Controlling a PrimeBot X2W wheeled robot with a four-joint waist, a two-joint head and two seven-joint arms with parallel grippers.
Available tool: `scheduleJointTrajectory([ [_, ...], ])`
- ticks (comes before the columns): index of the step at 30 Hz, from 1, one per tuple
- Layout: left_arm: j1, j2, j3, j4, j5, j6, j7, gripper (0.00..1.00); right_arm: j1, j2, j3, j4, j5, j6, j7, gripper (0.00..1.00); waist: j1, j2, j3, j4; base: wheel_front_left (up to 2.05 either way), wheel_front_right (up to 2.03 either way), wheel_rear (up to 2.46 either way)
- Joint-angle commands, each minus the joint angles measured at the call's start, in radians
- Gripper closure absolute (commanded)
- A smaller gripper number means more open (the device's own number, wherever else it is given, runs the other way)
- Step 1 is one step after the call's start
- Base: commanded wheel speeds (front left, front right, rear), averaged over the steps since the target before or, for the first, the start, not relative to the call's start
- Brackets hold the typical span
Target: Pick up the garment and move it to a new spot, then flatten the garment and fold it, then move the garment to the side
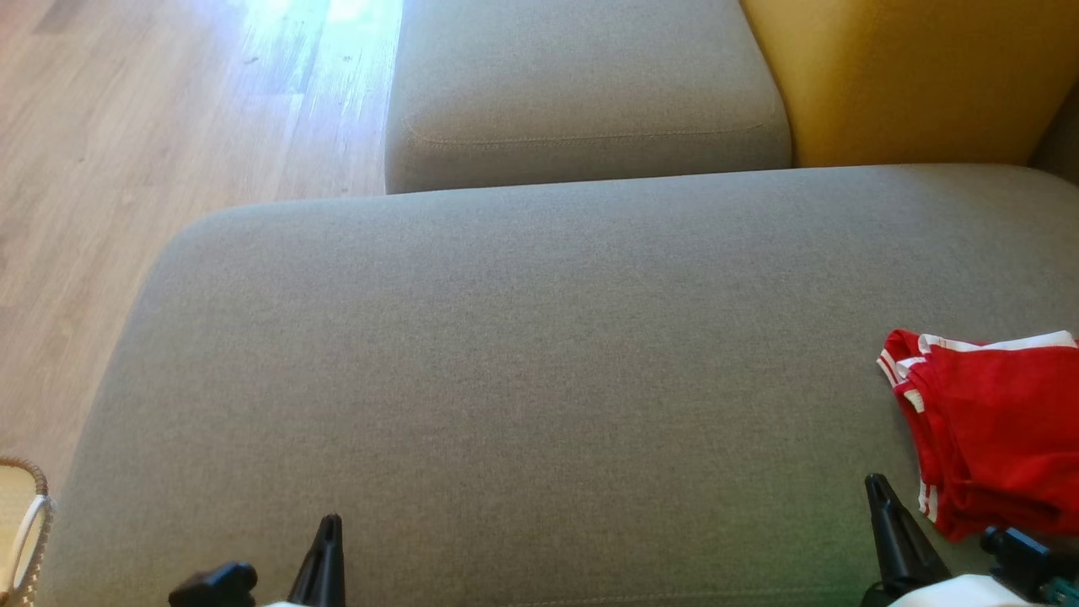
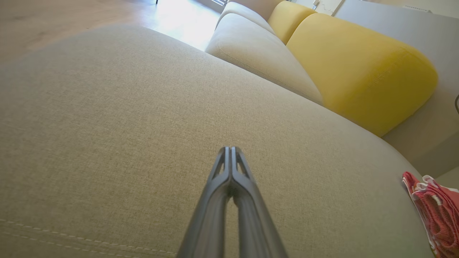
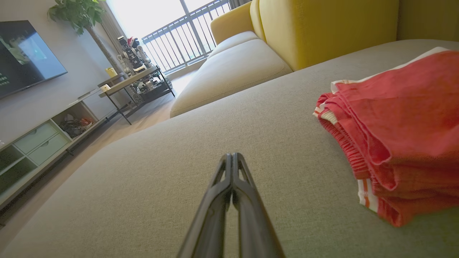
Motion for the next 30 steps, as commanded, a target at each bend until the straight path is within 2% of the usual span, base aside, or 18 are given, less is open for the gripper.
scheduleJointTrajectory([
  [1,-0.059,0.012,0.026,-0.025,-0.038,-0.01,0.008,1.0,-0.054,-0.005,-0.003,-0.029,0.041,0.0,0.011,1.0,0.0,0.0,0.003,-0.001,0.0,0.0,0.0],
  [30,-0.141,0.016,0.103,-0.003,-0.365,-0.059,0.08,1.0,-0.129,-0.007,-0.005,-0.01,0.392,0.0,0.091,1.0,0.0,0.0,0.041,-0.011,0.0,0.0,0.0],
])
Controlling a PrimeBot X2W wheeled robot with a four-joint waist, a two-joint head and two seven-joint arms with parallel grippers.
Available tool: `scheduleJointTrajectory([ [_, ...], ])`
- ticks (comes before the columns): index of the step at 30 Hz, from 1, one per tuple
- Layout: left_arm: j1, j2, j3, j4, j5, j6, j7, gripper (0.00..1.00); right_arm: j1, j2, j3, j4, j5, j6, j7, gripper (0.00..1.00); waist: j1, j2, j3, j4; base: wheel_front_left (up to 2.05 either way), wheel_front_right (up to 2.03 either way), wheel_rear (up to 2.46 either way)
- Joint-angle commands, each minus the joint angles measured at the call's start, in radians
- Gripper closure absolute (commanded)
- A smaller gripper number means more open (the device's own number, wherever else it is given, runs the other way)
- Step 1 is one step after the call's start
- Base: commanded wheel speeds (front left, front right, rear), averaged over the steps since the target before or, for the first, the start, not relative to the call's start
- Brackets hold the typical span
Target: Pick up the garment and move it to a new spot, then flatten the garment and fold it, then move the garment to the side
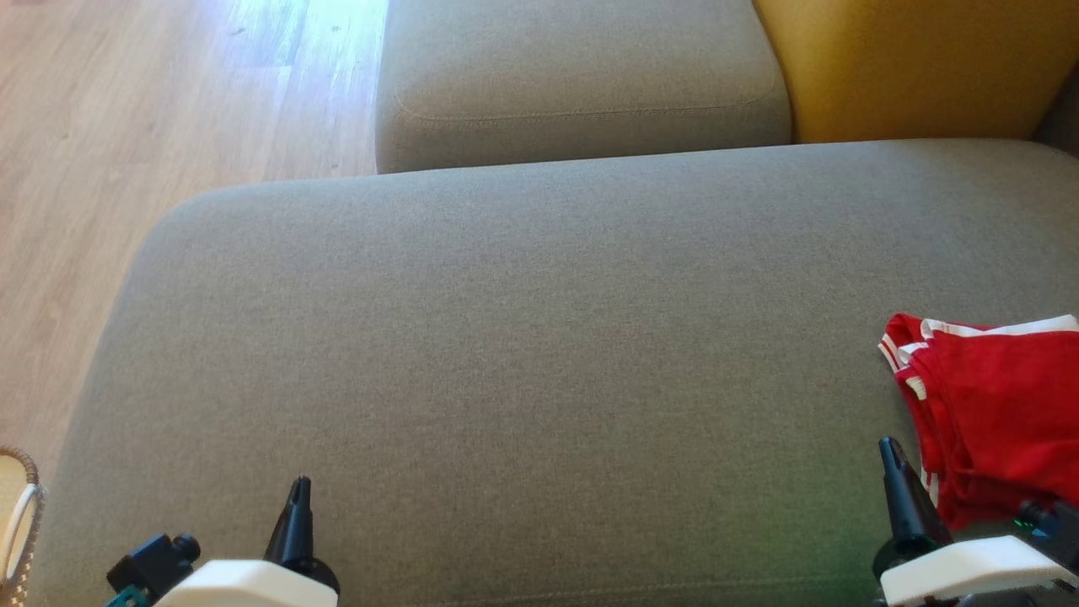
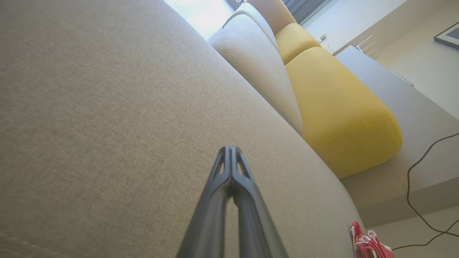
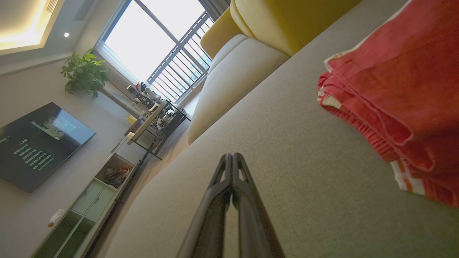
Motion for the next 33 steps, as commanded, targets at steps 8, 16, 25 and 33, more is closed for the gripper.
scheduleJointTrajectory([
  [8,-0.083,0.014,0.049,-0.021,-0.108,-0.021,0.025,1.0,-0.075,-0.008,0.006,-0.023,0.119,0.0,0.026,1.0,-0.0001,0.0,0.011,-0.003,0.0,0.0,0.0],
  [16,-0.106,0.014,0.073,-0.014,-0.2,-0.035,0.047,1.0,-0.097,-0.009,0.005,-0.017,0.219,0.0,0.049,1.0,-0.0001,0.0,0.022,-0.006,0.0,0.0,0.0],
  [25,-0.133,0.014,0.101,-0.006,-0.303,-0.051,0.073,1.0,-0.121,-0.01,0.004,-0.011,0.332,0.0,0.075,1.0,-0.0001,0.0,0.034,-0.009,0.0,0.0,0.0],
  [33,-0.154,0.013,0.123,0.001,-0.383,-0.063,0.093,1.0,-0.14,-0.011,0.004,-0.006,0.42,0.0,0.095,1.0,-0.0001,0.0,0.044,-0.011,0.0,0.0,0.0],
])
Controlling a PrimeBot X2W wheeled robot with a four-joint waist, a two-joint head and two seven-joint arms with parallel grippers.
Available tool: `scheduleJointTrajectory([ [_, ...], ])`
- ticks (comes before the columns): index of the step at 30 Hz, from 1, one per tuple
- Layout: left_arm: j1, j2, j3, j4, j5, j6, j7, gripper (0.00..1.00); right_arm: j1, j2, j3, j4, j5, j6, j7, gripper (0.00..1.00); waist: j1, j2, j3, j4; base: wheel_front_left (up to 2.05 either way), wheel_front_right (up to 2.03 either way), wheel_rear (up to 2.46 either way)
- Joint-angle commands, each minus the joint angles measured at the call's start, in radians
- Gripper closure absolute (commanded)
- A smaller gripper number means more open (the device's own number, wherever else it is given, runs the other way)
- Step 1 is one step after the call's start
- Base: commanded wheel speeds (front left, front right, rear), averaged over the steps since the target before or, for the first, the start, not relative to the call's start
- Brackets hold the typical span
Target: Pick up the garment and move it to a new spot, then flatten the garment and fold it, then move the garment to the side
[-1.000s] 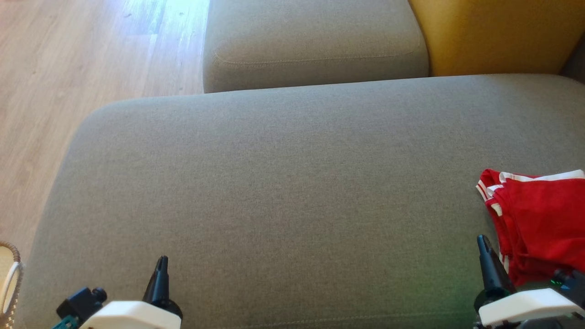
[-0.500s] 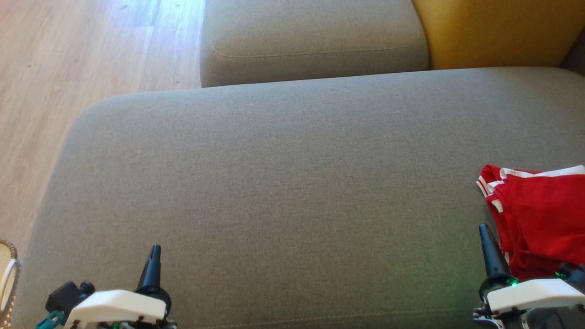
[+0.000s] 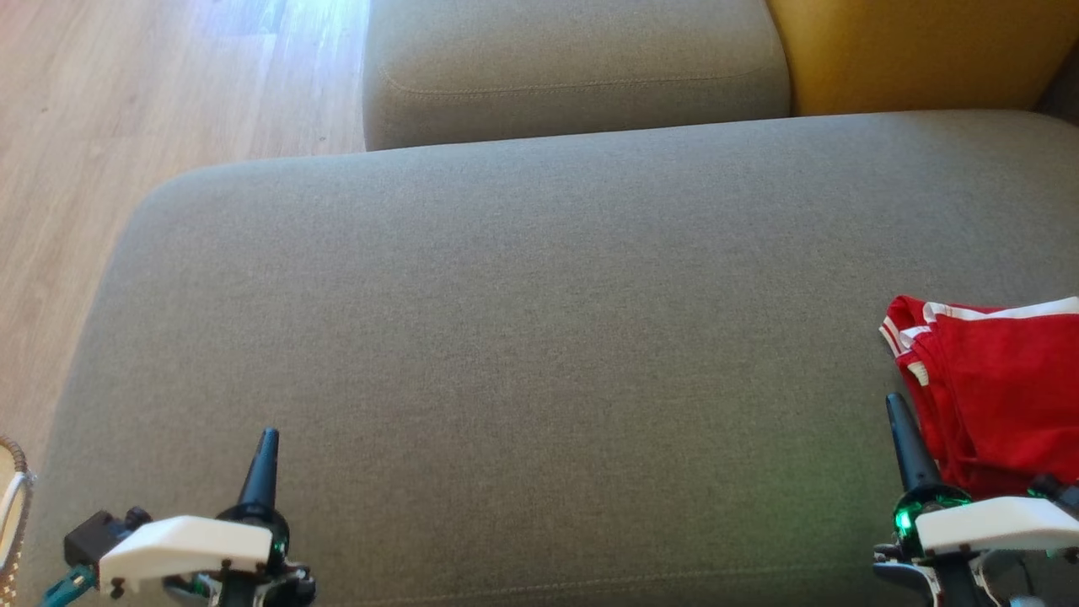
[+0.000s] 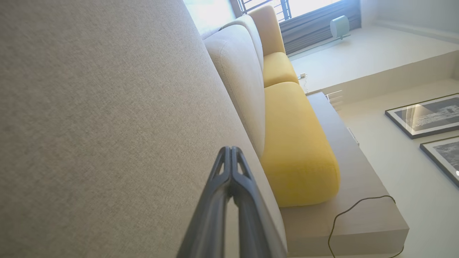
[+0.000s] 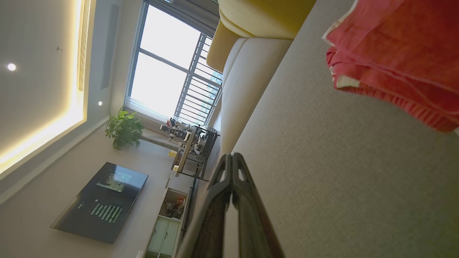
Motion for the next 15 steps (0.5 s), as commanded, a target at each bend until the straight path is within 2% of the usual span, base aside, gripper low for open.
scheduleJointTrajectory([
  [1,-0.065,0.013,0.038,-0.025,-0.031,-0.013,0.008,1.0,-0.058,-0.01,0.012,-0.027,0.035,0.0,0.01,1.0,-0.0001,0.0,0.002,-0.001,0.0,0.0,0.0],
  [15,-0.11,0.012,0.085,-0.011,-0.201,-0.039,0.051,1.0,-0.098,-0.012,0.01,-0.016,0.222,0.0,0.053,1.0,-0.0001,0.0,0.022,-0.006,0.0,0.0,0.0],
])
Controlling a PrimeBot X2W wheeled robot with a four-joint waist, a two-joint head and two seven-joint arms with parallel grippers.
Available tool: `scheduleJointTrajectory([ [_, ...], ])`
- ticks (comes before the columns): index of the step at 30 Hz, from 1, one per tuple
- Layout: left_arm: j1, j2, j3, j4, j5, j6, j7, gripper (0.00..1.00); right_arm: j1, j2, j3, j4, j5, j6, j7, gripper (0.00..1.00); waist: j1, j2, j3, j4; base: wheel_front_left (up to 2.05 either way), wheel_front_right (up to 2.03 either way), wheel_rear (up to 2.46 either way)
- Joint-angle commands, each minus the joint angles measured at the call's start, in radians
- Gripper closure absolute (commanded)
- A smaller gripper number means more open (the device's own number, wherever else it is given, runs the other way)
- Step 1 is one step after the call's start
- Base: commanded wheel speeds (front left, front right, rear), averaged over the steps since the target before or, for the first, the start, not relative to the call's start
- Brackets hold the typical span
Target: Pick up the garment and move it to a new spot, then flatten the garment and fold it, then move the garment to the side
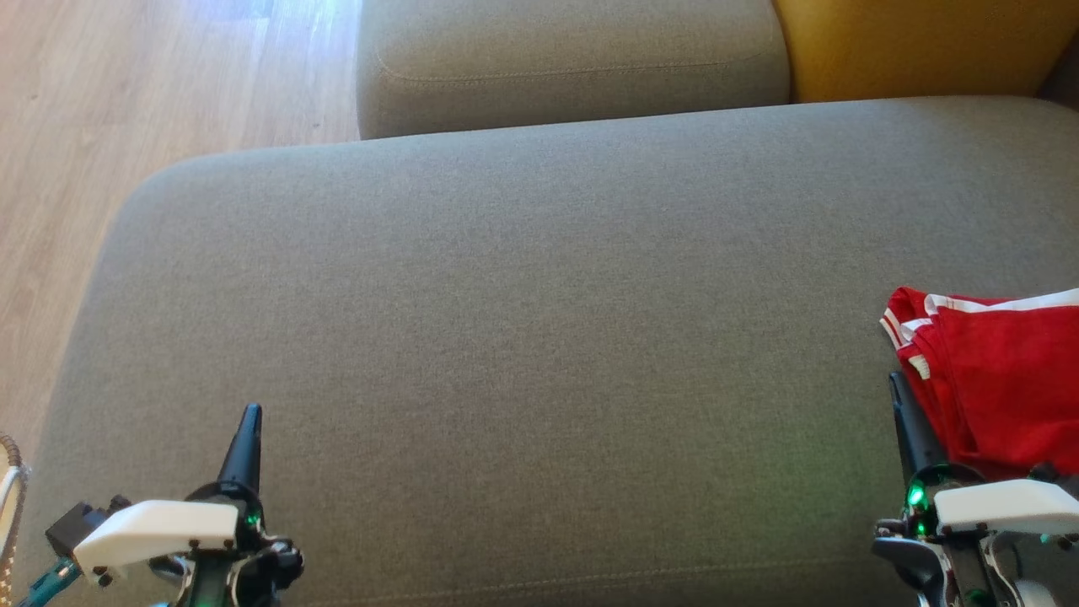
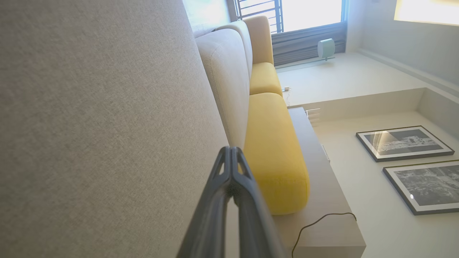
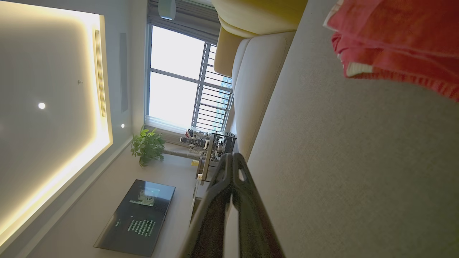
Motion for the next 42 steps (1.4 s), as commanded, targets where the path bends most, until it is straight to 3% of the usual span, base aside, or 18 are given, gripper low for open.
scheduleJointTrajectory([
  [1,-0.065,0.012,0.041,-0.026,-0.032,-0.013,0.011,1.0,-0.057,-0.012,0.014,-0.03,0.035,0.0,0.01,1.0,-0.0001,0.0,0.002,-0.001,0.0,0.0,0.0],
  [17,-0.113,0.009,0.093,-0.011,-0.213,-0.041,0.058,1.0,-0.1,-0.013,0.013,-0.019,0.236,0.0,0.056,1.0,-0.0001,0.0,0.024,-0.006,0.0,0.0,0.0],
  [42,-0.114,0.003,0.102,-0.01,-0.208,-0.041,0.066,1.0,-0.101,-0.013,0.013,-0.018,0.238,0.0,0.056,1.0,-0.0001,0.0,0.024,-0.006,0.0,0.0,0.0],
])
